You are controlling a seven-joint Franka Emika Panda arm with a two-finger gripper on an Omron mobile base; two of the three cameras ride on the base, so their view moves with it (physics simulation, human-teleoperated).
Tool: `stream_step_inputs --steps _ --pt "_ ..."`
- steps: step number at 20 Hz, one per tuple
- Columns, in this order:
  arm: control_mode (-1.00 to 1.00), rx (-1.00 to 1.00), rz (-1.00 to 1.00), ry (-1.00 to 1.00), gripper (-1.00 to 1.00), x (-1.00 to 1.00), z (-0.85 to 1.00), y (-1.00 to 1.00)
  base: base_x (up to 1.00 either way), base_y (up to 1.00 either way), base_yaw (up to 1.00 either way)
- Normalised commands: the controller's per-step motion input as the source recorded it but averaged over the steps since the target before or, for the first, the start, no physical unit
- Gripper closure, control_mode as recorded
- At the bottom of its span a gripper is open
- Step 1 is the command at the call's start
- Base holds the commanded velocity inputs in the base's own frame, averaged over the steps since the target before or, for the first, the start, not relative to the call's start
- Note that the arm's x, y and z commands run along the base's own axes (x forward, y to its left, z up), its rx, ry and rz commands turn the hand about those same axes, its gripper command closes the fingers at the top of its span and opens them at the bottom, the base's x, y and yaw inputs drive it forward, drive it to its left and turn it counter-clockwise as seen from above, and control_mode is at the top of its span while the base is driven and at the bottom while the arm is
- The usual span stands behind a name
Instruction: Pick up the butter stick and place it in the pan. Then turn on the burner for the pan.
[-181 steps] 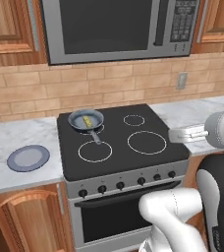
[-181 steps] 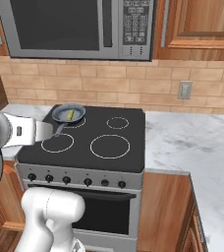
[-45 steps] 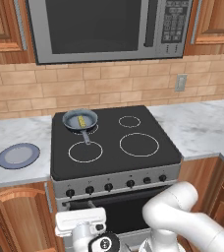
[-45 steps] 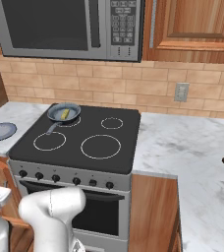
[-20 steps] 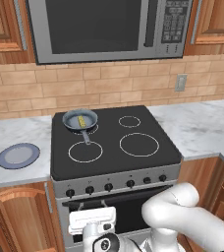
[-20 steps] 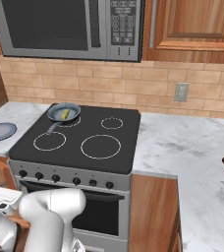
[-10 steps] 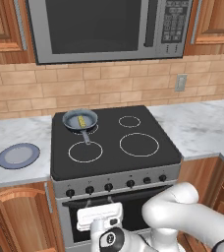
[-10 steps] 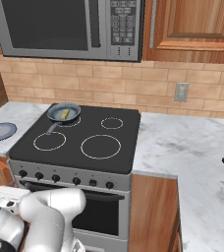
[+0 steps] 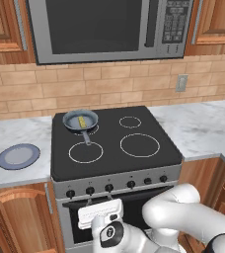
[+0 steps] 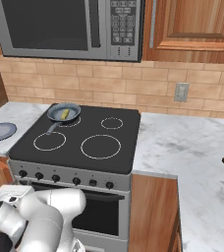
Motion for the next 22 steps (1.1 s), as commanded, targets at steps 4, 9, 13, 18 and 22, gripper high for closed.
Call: stream_step_inputs --steps 4,9,13,18,22 --pt "-1.0 0.05 0.13 0.0 -1.0 0.09 -0.25 -0.09 0.0 0.0 0.0" --pt "-1.0 0.13 0.1 0.0 -1.0 0.12 -0.16 -0.12 0.0 0.0 0.0" --pt "-1.0 0.25 0.02 0.0 -1.0 0.3 -0.08 -0.25 0.0 0.0 0.0" --pt "-1.0 0.27 0.02 0.0 -1.0 0.23 -0.11 -0.35 0.0 0.0 0.0" --pt "-1.0 0.23 0.03 0.0 -1.0 0.18 -0.22 -0.27 0.0 0.0 0.0"
